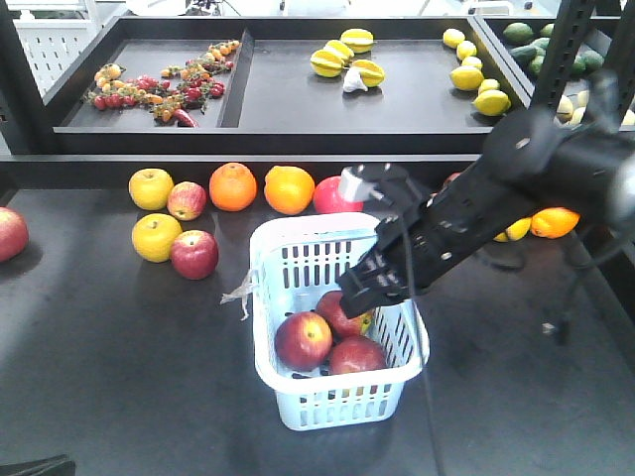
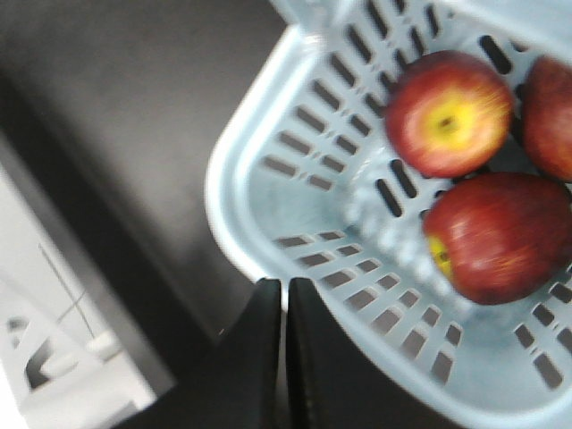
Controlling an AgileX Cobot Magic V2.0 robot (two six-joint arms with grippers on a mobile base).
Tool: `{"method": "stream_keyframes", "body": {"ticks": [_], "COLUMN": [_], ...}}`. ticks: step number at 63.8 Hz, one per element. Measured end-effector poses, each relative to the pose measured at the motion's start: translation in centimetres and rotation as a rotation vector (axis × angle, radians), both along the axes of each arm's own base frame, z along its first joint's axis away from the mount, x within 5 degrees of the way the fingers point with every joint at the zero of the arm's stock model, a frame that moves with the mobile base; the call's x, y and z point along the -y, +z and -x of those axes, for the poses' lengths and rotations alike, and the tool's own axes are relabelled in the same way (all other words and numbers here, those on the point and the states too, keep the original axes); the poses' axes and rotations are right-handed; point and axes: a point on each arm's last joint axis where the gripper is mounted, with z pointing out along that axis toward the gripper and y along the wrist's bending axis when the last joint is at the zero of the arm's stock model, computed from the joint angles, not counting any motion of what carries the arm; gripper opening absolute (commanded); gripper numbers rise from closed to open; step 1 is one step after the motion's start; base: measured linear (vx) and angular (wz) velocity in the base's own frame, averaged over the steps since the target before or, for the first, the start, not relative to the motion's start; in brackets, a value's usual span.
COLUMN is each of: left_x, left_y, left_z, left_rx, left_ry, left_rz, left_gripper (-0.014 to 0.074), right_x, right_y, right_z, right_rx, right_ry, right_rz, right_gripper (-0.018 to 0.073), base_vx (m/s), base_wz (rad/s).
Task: Pick three apples into basket with both arms
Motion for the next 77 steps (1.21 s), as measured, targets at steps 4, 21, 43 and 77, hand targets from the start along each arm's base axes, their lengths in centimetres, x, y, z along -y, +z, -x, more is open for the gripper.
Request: {"method": "stream_keyframes", "body": {"ticks": [4,21,43,77], "left_x": [0.0,0.0,0.0,0.0], "left_y": [0.0,0.0,0.0,0.1], "left_z": [0.0,0.0,0.0,-0.1], "left_rx": [0.001,0.001,0.001,0.010], "left_ry": [0.000,0.000,0.000,0.001], "left_rz": [0.001,0.001,0.001,0.008], "left_gripper": [-0.0006,-0.0006,-0.0006,-0.0006], "right_x": [0.3,2.8,8.8,14.6], "right_y": [1.6,10.7,11.4,0.1], "right_z": [1.0,7.8,20.4,27.0], "right_rx": [0.022,0.276,0.657,0.821], "right_ry": [0.036,0.099,-0.036,-0.457], "right_rz": [-0.008,-0.045,-0.026,0.084], "right_gripper": [-0.0007,-0.0004,-0.0004,-0.0004], "base_vx": [0.00,0.00,0.00,0.00], "base_wz": [0.00,0.00,0.00,0.00]}}
